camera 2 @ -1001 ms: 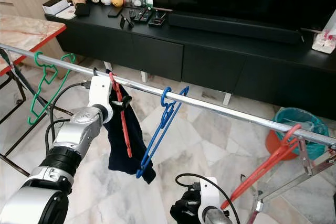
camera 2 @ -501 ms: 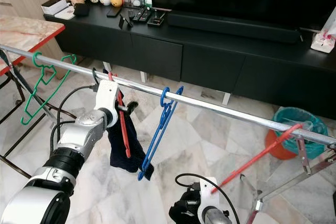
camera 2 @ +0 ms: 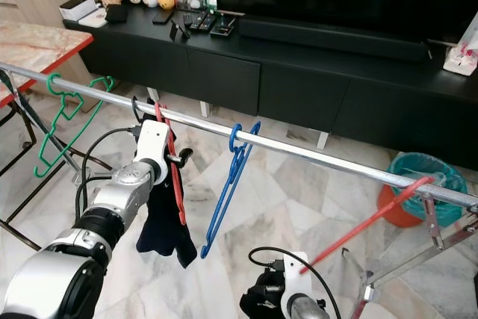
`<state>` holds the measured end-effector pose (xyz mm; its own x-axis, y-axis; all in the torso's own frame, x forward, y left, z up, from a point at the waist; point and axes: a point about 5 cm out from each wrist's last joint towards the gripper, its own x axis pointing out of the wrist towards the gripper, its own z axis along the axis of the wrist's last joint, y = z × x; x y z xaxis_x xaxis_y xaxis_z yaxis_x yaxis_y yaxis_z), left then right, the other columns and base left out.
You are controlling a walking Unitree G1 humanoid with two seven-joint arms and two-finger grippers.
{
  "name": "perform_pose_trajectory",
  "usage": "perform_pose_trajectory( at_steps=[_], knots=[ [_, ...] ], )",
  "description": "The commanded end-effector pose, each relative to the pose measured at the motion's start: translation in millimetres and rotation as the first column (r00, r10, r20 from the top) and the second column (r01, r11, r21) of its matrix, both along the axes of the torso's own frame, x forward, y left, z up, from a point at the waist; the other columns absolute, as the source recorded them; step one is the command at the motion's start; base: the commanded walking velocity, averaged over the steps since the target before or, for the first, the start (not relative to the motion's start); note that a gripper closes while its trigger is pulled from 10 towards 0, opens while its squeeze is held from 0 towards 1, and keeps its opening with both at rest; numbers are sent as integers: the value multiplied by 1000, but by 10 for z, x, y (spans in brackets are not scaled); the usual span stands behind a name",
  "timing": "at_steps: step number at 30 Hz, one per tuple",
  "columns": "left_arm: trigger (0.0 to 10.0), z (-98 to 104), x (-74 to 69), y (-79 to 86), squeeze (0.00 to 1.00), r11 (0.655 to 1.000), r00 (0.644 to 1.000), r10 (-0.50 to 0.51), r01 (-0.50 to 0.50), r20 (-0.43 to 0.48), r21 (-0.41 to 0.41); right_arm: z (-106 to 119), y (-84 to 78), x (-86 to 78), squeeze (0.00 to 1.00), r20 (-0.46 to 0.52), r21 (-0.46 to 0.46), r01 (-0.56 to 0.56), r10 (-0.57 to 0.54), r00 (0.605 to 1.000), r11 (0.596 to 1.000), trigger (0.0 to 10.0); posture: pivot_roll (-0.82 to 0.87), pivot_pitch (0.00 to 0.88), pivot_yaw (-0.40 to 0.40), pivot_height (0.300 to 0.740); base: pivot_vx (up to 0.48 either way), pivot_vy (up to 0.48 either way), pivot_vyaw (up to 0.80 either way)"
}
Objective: Hang hanger
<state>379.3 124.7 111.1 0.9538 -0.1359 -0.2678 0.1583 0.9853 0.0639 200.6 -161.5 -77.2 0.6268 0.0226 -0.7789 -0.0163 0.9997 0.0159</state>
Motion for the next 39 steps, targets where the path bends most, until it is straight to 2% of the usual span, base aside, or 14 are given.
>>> perform_pose_trajectory(
  at_steps=[1,3,4,6,8,10,13,14,15,19,24,25,28,39],
  knots=[
    [10000,25,21,2,0,1000,1000,18,-18,12,-12,-1,13,-1,0,-1,4,-1,1,1000,1000,10000,-93,48,45,740,0,0,0],
    [10000,18,24,3,0,1000,1000,23,-23,8,-8,-1,12,-1,0,-1,3,-2,2,1000,1000,10000,-93,49,43,740,0,0,0],
    [7843,6,22,7,0,1000,1000,26,-26,3,-8,-1,12,-1,0,-1,3,-3,3,1000,1000,10000,-93,49,43,740,0,0,0],
    [1725,-40,9,32,0,999,999,43,-43,-14,-4,-1,13,0,0,0,4,-3,3,1000,1000,10000,-94,49,44,740,0,0,0],
    [1333,-60,3,45,0,999,999,50,-50,-18,-9,-1,15,0,0,0,5,-4,4,1000,1000,10000,-94,49,44,740,0,0,0],
    [2863,-89,-6,63,0,998,998,59,-59,-26,-13,-1,16,0,0,1,6,-4,4,1000,1000,10000,-94,49,44,740,0,0,0],
    [3451,-106,-12,67,0,998,997,62,-63,-37,-18,-1,16,0,0,1,6,-3,3,1000,1000,10000,-94,49,44,740,0,0,0],
    [4980,-116,-15,68,0,998,997,64,-65,-42,-24,-1,15,0,0,1,5,-3,3,1000,1000,10000,-94,49,44,740,0,0,0],
    [9020,-117,-14,69,0,998,997,65,-66,-41,-20,-1,15,0,0,1,6,-2,2,1000,1000,10000,-94,49,44,740,0,0,0],
    [10000,-109,-10,66,0,997,997,69,-69,-35,-17,-2,16,-4,0,1,6,-3,3,1000,1000,10000,-101,47,43,740,0,0,0],
    [6863,-73,8,52,0,996,996,88,-89,-9,-28,-2,15,-4,0,1,8,-6,6,1000,1000,10000,-108,47,43,740,0,0,0],
    [6863,-76,7,50,0,995,996,90,-90,-11,-34,-2,15,-4,0,0,9,-7,7,1000,1000,10000,-108,47,43,740,0,0,0],
    [0,-82,4,42,0,995,996,90,-91,-10,-32,-2,16,-4,0,1,11,-6,6,1000,1000,10000,-108,47,43,740,0,0,0],
    [0,-90,3,65,0,995,995,100,-100,-13,-29,-1,13,-3,0,4,12,-2,2,1000,1000,10000,-119,50,45,740,0,0,0]
  ],
)
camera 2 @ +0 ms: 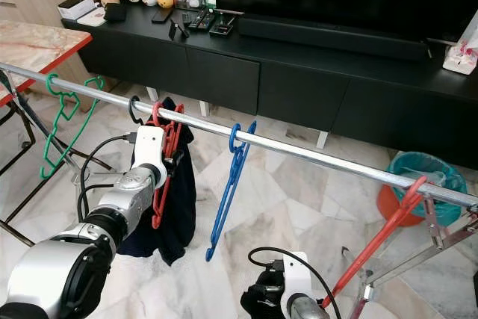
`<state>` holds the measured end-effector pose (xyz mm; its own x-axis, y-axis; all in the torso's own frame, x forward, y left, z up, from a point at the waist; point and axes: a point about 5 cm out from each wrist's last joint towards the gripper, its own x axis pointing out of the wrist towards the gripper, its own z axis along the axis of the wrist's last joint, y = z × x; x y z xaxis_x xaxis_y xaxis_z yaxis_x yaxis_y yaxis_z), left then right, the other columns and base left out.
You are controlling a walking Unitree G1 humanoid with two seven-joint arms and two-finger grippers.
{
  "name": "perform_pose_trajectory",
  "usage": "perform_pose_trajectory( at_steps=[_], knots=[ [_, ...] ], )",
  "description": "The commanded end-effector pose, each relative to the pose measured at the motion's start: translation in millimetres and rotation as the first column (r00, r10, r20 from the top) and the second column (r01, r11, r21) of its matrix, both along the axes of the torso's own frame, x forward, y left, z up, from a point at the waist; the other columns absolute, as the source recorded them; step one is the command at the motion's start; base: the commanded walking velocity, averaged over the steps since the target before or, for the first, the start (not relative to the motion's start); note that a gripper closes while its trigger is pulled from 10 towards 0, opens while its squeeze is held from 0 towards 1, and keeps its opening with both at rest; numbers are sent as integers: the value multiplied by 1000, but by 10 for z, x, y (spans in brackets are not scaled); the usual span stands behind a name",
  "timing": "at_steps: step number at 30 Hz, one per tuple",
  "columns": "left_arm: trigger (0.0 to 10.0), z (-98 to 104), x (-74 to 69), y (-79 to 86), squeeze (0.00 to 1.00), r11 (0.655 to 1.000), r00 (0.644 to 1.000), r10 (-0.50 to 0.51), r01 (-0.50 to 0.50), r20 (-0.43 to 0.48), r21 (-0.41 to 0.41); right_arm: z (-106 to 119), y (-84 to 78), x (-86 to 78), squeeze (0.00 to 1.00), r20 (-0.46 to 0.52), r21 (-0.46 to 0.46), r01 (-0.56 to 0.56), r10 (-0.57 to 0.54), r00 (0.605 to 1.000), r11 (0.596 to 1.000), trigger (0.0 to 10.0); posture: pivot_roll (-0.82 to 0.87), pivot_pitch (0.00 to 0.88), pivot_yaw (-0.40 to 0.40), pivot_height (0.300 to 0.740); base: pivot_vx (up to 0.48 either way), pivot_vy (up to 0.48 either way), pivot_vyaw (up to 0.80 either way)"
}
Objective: Hang hanger
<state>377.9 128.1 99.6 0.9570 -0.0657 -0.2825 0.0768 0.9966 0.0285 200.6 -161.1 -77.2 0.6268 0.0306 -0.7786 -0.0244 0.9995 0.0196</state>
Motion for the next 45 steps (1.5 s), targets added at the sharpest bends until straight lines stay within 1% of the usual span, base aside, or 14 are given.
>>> perform_pose_trajectory(
  at_steps=[1,10,12,24,41,43,45],
  knots=[
    [0,25,17,32,0,1000,1000,19,-19,7,4,-1,8,-3,0,4,8,6,-6,1000,1000,10000,-119,50,45,740,0,0,0],
    [0,24,16,52,0,1000,1000,21,-21,10,2,-1,4,-4,0,3,6,7,-7,1000,1000,10000,-121,53,44,740,0,0,0],
    [0,21,15,54,0,1000,1000,21,-21,9,-1,2,8,2,0,5,6,-8,8,1000,1000,10000,-124,54,45,740,0,0,0],
    [0,12,10,48,0,1000,1000,12,-12,7,-10,3,6,4,0,7,8,12,-12,1000,1000,10000,-124,51,46,740,0,0,0],
    [0,-27,-12,59,0,1000,1000,11,-11,1,-7,3,4,4,0,6,8,12,-12,1000,1000,10000,-123,51,45,740,0,0,0],
    [0,-10,-8,72,0,1000,1000,18,-18,19,-12,1,6,1,0,6,8,11,-11,1000,1000,10000,-125,50,44,740,0,0,0],
    [0,74,23,72,0,1000,998,5,-4,68,-11,0,7,-2,0,7,9,14,-14,1000,1000,10000,-127,51,45,740,0,0,0]
  ],
)
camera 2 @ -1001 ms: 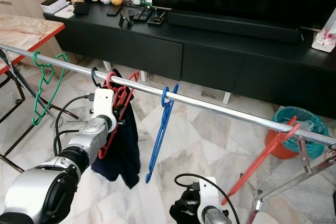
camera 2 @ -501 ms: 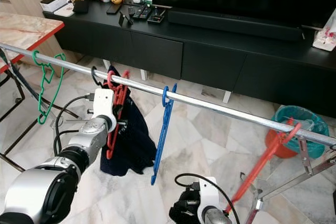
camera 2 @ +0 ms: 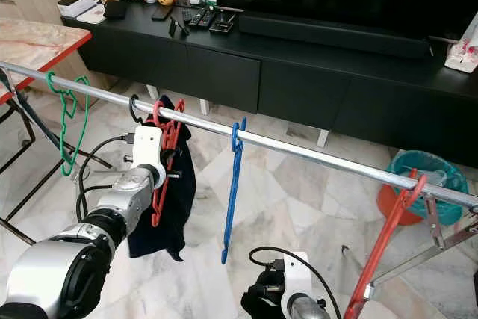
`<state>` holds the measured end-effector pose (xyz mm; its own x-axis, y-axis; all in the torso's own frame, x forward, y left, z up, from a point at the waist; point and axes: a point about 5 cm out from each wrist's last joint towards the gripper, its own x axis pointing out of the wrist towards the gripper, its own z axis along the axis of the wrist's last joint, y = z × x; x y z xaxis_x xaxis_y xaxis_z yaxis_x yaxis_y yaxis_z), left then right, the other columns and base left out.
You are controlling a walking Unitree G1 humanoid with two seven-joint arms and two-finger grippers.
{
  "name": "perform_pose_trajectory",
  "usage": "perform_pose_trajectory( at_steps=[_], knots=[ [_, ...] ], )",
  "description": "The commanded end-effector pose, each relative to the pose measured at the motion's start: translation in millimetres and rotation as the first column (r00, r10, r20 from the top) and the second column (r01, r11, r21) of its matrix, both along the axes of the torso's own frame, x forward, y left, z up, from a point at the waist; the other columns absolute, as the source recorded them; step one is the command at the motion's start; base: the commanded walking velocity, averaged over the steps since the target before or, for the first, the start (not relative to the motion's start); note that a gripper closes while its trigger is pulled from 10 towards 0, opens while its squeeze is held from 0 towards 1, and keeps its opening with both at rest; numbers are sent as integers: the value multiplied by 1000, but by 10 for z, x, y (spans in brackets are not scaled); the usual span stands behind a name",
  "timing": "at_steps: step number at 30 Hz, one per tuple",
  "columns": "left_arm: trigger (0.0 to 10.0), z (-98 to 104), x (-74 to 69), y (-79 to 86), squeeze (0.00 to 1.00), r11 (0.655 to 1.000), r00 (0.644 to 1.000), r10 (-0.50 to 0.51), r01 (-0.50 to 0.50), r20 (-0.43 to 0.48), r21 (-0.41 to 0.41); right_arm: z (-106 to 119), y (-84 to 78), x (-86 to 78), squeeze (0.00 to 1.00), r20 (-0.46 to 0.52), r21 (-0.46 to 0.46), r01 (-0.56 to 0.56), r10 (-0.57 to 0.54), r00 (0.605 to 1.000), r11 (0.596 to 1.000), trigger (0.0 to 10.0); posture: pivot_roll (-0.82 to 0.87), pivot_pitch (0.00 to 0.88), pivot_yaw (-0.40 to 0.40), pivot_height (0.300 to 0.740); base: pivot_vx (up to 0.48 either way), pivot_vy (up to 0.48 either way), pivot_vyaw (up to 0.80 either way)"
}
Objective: Hang hanger
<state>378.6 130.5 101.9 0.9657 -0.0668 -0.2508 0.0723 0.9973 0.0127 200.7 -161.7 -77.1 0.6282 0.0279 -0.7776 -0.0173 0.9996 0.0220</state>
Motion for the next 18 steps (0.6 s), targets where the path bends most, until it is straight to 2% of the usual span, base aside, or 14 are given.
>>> perform_pose_trajectory(
  at_steps=[1,5,6,7,13,18],
  knots=[
    [0,122,41,48,0,1000,997,-10,9,79,19,-1,11,-4,0,6,7,8,-8,1000,1000,10000,-122,52,43,740,0,0,0],
    [0,292,69,19,0,997,978,-72,64,198,46,-3,11,-7,0,4,6,6,-6,1000,1000,10000,-110,55,40,740,0,0,0],
    [4118,300,57,7,0,994,971,-99,86,217,71,-3,12,-7,0,4,7,6,-6,1000,1000,10000,-110,55,40,740,0,0,0],
    [10000,286,36,4,0,990,967,-121,101,225,95,-3,13,-7,0,4,7,4,-4,1000,1000,10000,-110,55,40,740,0,0,0],
    [10000,113,-125,19,0,978,957,-195,174,216,116,-5,15,-11,0,3,8,2,-2,1000,1000,10000,-105,51,42,740,0,0,0],
    [10000,-202,-460,139,0,964,951,-248,223,183,145,-8,6,-18,0,1,2,4,-4,1000,1000,10000,-86,40,37,740,0,0,0]
  ],
)
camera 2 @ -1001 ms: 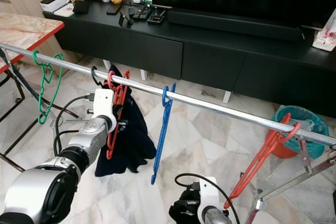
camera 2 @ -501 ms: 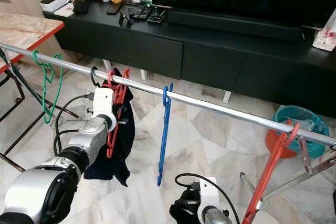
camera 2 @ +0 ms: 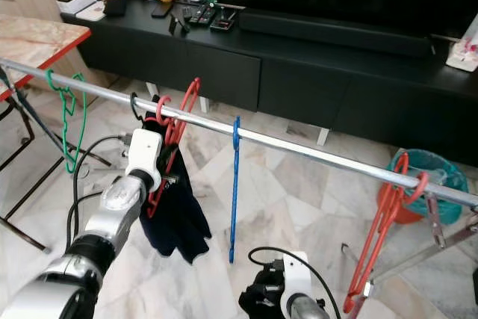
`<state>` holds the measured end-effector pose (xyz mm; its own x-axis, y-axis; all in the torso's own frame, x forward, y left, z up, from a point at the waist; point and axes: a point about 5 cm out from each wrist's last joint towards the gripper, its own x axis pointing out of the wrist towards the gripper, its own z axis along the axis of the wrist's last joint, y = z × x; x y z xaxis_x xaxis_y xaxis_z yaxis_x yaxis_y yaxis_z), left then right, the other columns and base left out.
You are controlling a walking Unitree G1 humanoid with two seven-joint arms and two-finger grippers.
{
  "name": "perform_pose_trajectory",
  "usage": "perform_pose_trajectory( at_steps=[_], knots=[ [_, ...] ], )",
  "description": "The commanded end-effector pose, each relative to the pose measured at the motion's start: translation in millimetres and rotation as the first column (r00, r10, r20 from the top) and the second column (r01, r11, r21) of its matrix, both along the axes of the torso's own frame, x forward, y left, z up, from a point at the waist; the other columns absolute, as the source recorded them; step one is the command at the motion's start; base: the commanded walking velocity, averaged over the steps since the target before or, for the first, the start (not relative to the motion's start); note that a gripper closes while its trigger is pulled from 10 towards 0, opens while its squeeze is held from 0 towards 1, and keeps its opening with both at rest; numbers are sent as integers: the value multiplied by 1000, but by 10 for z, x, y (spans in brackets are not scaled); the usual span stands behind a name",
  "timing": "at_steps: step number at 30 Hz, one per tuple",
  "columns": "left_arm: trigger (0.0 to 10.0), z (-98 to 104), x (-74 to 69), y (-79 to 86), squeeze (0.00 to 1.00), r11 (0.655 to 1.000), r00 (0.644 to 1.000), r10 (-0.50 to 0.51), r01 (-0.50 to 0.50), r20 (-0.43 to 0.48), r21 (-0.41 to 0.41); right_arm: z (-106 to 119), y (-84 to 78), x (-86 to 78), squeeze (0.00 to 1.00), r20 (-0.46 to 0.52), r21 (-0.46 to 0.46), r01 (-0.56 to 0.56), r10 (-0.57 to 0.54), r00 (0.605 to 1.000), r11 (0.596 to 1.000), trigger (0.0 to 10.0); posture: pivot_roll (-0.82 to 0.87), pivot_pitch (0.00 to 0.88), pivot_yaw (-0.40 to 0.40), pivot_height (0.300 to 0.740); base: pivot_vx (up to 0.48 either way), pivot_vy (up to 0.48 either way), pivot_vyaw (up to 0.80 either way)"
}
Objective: Hang hanger
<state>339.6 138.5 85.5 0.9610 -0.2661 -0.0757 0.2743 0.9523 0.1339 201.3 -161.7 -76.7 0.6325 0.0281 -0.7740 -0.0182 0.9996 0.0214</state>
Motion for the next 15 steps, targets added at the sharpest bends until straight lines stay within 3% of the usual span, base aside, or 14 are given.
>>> perform_pose_trajectory(
  at_steps=[1,5,8,15],
  knots=[
    [10000,-38,-70,59,0,999,1000,-17,17,9,36,-13,5,-24,0,-4,3,5,-5,1000,1000,10000,-86,40,37,740,0,0,0],
    [10000,-110,-188,85,0,999,1000,-16,16,1,34,-13,-5,-27,0,-2,-2,10,-10,1000,1000,10000,-81,34,36,740,0,0,0],
    [10000,-79,-235,72,0,1000,1000,2,-2,15,-24,-8,-21,-24,0,11,-12,25,-25,1000,1000,10000,-81,28,34,740,0,0,0],
    [10000,12,-204,8,0,998,999,3,-1,39,-59,7,-24,-9,0,37,-16,27,-26,999,1000,10000,-90,10,37,740,0,0,0]
  ],
)
